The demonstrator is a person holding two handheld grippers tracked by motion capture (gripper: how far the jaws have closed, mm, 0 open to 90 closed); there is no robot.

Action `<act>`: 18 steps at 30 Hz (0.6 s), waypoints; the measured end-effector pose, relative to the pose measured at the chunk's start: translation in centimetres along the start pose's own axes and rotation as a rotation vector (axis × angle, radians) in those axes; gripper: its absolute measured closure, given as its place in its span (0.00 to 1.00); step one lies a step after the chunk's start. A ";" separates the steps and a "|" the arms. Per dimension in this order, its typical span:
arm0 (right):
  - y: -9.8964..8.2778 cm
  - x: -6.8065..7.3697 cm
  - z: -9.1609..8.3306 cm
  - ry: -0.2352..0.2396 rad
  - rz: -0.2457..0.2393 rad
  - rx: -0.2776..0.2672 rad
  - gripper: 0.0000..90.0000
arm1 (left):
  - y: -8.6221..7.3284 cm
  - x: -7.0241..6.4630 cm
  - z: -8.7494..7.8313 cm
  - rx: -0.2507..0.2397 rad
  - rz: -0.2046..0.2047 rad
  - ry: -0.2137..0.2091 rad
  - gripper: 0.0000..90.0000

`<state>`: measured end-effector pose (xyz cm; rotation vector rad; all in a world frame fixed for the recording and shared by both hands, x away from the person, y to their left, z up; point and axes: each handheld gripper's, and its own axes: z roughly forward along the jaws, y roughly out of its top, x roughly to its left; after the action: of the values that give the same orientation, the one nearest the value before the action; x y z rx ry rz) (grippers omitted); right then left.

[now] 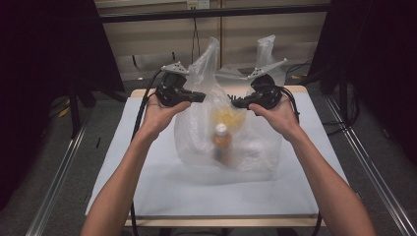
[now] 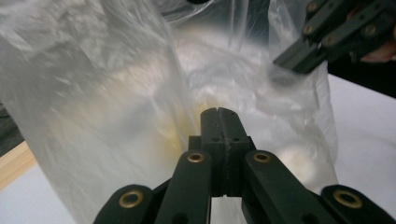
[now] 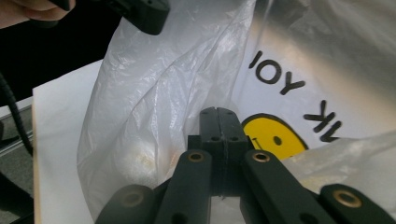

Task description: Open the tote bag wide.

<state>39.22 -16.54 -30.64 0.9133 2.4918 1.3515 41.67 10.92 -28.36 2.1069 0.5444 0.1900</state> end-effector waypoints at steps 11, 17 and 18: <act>-2.6 2.9 0.4 0.015 -0.022 -0.004 1.00 | -4.2 -1.7 1.6 0.041 0.007 -0.004 1.00; -3.9 3.4 0.7 0.028 -0.011 -0.001 1.00 | -6.2 -1.4 1.9 0.072 -0.029 -0.003 1.00; -4.3 3.6 0.9 0.014 -0.003 0.011 1.00 | -6.7 -1.6 2.0 0.079 -0.022 -0.007 1.00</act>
<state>34.84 -15.56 -34.10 0.9059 2.5126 1.3489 38.81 11.89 -34.93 2.1758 0.5794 0.1509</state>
